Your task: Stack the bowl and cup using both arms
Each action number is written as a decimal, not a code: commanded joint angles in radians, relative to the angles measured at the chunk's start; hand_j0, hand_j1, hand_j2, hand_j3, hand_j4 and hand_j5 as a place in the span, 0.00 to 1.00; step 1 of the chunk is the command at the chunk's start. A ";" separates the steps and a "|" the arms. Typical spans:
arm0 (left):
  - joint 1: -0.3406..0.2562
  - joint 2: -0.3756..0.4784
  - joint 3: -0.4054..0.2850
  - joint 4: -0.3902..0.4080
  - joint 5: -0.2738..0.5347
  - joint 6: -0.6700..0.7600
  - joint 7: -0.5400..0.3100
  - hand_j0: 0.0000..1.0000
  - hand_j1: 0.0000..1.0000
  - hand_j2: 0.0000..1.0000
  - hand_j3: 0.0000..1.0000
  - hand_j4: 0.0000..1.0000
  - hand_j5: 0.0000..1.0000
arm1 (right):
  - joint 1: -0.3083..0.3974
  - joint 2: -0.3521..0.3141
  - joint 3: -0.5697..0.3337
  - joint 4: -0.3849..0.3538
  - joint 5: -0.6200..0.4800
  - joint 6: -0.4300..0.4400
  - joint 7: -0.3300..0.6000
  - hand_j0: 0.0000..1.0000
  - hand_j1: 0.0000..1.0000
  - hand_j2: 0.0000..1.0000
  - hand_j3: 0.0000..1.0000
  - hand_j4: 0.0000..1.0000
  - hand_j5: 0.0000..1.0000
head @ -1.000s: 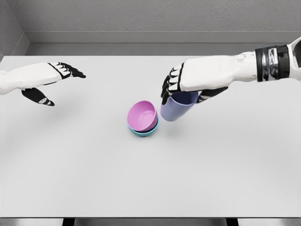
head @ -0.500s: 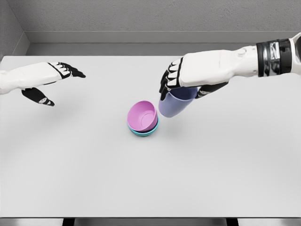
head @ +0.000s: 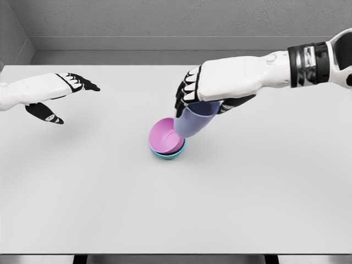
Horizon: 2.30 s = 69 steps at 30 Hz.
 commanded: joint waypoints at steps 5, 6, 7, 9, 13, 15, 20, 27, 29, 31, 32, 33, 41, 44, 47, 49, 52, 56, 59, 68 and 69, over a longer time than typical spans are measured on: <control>0.000 0.003 0.001 0.000 0.007 0.003 0.000 1.00 1.00 1.00 1.00 1.00 1.00 | -0.003 0.030 -0.001 0.003 -0.007 0.003 -0.001 0.72 0.72 0.72 0.72 0.72 0.72; 0.000 0.005 0.000 0.000 0.005 0.003 0.000 1.00 1.00 1.00 1.00 1.00 1.00 | -0.003 0.030 -0.001 0.003 -0.006 0.003 -0.001 0.72 0.72 0.72 0.72 0.72 0.72; 0.000 0.005 0.000 0.000 0.005 0.003 0.000 1.00 1.00 1.00 1.00 1.00 1.00 | -0.005 0.038 -0.001 0.003 -0.007 0.003 -0.001 0.72 0.72 0.72 0.72 0.72 0.72; 0.000 0.005 0.001 0.000 0.007 0.003 0.000 1.00 1.00 1.00 1.00 1.00 1.00 | -0.003 0.046 -0.001 0.005 -0.007 0.003 -0.001 0.72 0.72 0.72 0.72 0.72 0.72; 0.000 0.000 0.000 0.000 0.007 0.003 0.000 1.00 1.00 1.00 1.00 1.00 1.00 | -0.005 0.066 0.001 0.011 -0.007 0.003 -0.001 0.72 0.72 0.72 0.72 0.72 0.72; 0.000 0.002 0.000 0.000 0.007 0.003 0.000 1.00 1.00 1.00 1.00 1.00 1.00 | -0.003 0.069 0.002 0.012 -0.007 0.003 -0.001 0.72 0.72 0.72 0.72 0.72 0.72; 0.000 0.003 0.001 0.000 0.007 0.003 0.000 1.00 1.00 1.00 1.00 1.00 1.00 | -0.003 0.096 0.008 0.022 -0.007 0.003 -0.001 0.72 0.72 0.72 0.72 0.72 0.72; 0.000 0.006 0.000 0.000 0.007 0.003 0.000 1.00 1.00 1.00 1.00 1.00 1.00 | -0.003 0.116 0.019 0.049 -0.006 0.003 -0.001 0.72 0.72 0.72 0.72 0.72 0.72; 0.002 0.006 0.000 0.000 0.008 0.003 0.000 1.00 1.00 1.00 1.00 1.00 1.00 | -0.003 0.123 0.021 0.058 -0.003 0.003 -0.001 0.72 0.72 0.72 0.72 0.72 0.72; 0.002 0.006 0.000 0.000 0.008 0.003 0.000 1.00 1.00 1.00 1.00 1.00 1.00 | -0.005 0.124 0.021 0.068 -0.003 0.003 -0.001 0.72 0.72 0.72 0.72 0.72 0.72; 0.000 0.006 0.000 0.000 0.008 0.003 0.000 1.00 1.00 1.00 1.00 1.00 1.00 | -0.005 0.124 0.021 0.071 -0.001 0.003 -0.001 0.72 0.72 0.72 0.72 0.72 0.72; 0.000 0.006 0.001 0.000 0.007 0.003 0.000 1.00 1.00 1.00 1.00 1.00 1.00 | -0.005 0.130 0.021 0.074 -0.001 0.003 -0.001 0.72 0.72 0.72 0.72 0.72 0.72; 0.002 0.003 0.000 0.000 0.008 0.003 0.000 1.00 1.00 1.00 1.00 1.00 1.00 | -0.012 0.165 0.031 0.092 0.004 0.013 -0.001 0.72 0.72 0.72 0.72 0.72 0.72; 0.000 0.005 0.000 0.000 0.007 0.003 0.000 1.00 1.00 1.00 1.00 1.00 1.00 | -0.014 0.170 0.042 0.098 0.005 0.014 -0.001 0.72 0.72 0.72 0.72 0.72 0.72; 0.002 0.005 0.001 0.000 0.007 0.003 0.000 1.00 1.00 1.00 1.00 1.00 1.00 | -0.015 0.182 0.044 0.104 0.007 0.017 -0.001 0.72 0.72 0.72 0.72 0.72 0.72; 0.002 0.002 0.001 0.000 0.008 0.003 0.000 1.00 1.00 1.00 1.00 1.00 1.00 | -0.023 0.196 0.059 0.118 0.007 0.019 -0.001 0.72 0.72 0.72 0.72 0.72 0.72; 0.002 0.002 0.001 0.000 0.008 0.003 0.000 1.00 1.00 1.00 1.00 1.00 1.00 | -0.028 0.208 0.071 0.137 0.008 0.017 -0.001 0.72 0.72 0.72 0.72 0.72 0.72; 0.002 0.003 0.001 0.000 0.008 0.003 0.000 1.00 1.00 1.00 1.00 1.00 1.00 | -0.029 0.208 0.071 0.144 0.010 0.017 -0.001 0.72 0.72 0.72 0.72 0.72 0.72; 0.000 0.002 0.000 0.000 0.008 0.003 0.000 1.00 1.00 1.00 1.00 1.00 1.00 | -0.043 0.207 0.073 0.144 0.010 0.017 -0.001 0.72 0.72 0.72 0.72 0.72 0.72; 0.002 0.005 0.001 0.000 0.008 0.003 0.000 1.00 1.00 1.00 1.00 1.00 1.00 | -0.072 0.207 0.106 0.143 0.023 0.049 -0.001 0.72 0.72 0.72 0.72 0.72 0.72; 0.002 0.005 0.001 0.000 0.008 0.003 0.000 1.00 1.00 1.00 1.00 1.00 1.00 | -0.078 0.208 0.122 0.143 0.023 0.051 -0.001 0.72 0.72 0.72 0.72 0.72 0.72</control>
